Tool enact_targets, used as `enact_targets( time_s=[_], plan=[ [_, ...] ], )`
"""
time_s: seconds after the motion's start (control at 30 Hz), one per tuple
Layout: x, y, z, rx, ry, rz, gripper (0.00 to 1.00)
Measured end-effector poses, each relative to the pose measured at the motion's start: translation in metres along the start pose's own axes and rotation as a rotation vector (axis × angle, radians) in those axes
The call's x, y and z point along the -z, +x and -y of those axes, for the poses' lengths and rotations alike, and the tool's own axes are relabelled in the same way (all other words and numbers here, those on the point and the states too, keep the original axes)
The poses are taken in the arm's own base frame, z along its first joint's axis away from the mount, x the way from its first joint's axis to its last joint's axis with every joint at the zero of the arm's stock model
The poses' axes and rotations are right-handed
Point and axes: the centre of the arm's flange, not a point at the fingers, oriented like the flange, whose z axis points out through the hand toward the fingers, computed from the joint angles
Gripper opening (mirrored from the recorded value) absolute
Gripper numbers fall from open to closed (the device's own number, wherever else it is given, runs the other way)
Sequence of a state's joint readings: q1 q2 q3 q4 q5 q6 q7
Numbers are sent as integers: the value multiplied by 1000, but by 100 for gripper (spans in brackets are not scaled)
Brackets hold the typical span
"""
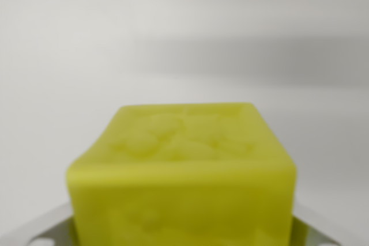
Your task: Pick yellow cube
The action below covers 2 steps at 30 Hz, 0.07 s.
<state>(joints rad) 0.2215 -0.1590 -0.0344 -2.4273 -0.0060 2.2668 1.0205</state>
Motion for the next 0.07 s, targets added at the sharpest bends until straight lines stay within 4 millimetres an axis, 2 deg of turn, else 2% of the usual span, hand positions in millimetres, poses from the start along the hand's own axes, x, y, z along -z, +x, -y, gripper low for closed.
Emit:
enact_targets(
  time_s=[0.07],
  plan=[
    [0,0,0,0,0,0,0]
  ],
)
